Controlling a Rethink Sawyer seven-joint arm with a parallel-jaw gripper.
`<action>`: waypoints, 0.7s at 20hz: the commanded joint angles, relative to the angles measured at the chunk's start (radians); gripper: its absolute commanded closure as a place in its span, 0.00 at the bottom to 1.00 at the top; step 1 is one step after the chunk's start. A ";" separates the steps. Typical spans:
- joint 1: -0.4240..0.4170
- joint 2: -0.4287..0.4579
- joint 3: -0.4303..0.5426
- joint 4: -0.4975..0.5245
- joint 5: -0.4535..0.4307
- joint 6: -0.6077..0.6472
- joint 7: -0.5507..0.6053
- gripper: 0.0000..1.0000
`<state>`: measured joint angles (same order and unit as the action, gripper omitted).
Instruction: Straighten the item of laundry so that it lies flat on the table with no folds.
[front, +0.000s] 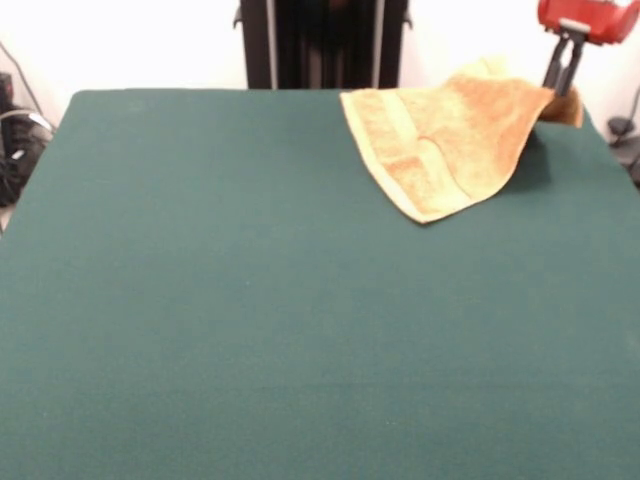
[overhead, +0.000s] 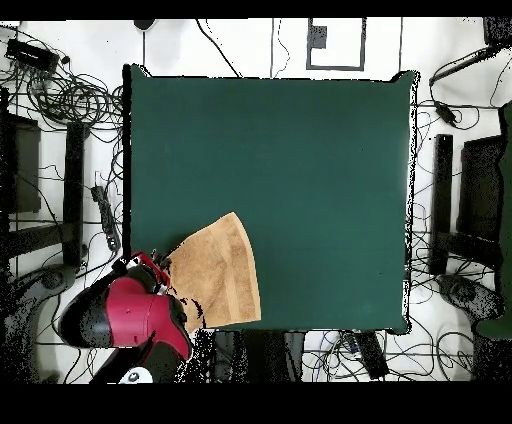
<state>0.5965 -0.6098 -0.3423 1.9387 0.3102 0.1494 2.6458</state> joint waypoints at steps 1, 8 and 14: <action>-0.011 0.065 0.016 -0.063 -0.040 0.081 0.039 1.00; -0.006 0.139 0.036 -0.166 0.001 0.083 0.076 1.00; 0.046 0.166 0.055 -0.235 0.080 0.164 0.175 1.00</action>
<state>0.6095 -0.5356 -0.3434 1.8229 0.3153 0.1873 2.6458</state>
